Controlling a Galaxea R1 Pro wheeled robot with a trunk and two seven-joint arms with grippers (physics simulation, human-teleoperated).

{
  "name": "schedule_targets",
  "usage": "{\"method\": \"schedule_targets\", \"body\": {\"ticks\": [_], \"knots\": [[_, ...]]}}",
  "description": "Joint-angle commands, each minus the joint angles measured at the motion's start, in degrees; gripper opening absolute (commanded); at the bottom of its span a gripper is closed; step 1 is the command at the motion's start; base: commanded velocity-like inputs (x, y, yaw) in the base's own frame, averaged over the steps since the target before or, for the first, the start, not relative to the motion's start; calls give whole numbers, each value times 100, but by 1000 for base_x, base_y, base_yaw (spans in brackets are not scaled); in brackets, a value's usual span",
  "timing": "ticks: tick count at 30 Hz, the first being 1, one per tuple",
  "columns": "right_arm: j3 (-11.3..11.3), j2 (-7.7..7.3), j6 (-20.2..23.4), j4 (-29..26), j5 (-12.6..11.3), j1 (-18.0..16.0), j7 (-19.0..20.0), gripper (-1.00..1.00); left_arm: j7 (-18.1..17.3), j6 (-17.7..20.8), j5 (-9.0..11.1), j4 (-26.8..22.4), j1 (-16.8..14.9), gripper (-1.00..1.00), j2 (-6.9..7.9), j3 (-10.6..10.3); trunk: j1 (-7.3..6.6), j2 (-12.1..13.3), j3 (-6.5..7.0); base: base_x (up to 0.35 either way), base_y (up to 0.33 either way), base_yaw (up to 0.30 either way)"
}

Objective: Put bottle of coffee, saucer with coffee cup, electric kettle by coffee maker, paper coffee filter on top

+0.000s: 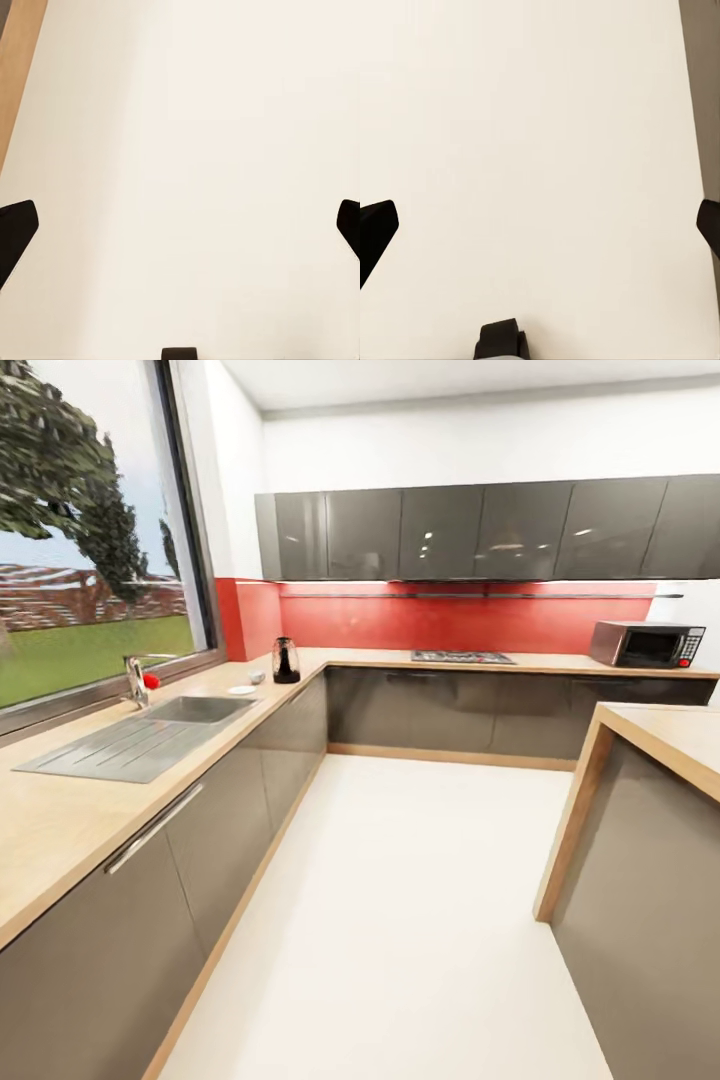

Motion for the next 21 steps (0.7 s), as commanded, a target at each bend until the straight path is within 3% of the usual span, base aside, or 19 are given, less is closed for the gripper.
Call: {"method": "schedule_targets", "body": {"ticks": [1, 12, 21], "knots": [[7, -1, -22, 4, -61, -3, -2, 100, -7, -19, -4, 4, -3, 100, 0, -2, 3, -3, -6, 336, 0, 0], [3, -1, -22, 4, -61, -3, -2, 100, -7, -14, -1, 4, -4, 100, 2, 1, 3, -3, -6, 324, 0, 0], [-6, -1, -22, 4, -61, -3, -5, 100, -7, -11, 5, 4, -4, 100, 0, 7, 3, -3, -6, 66, 0, 0]]}}
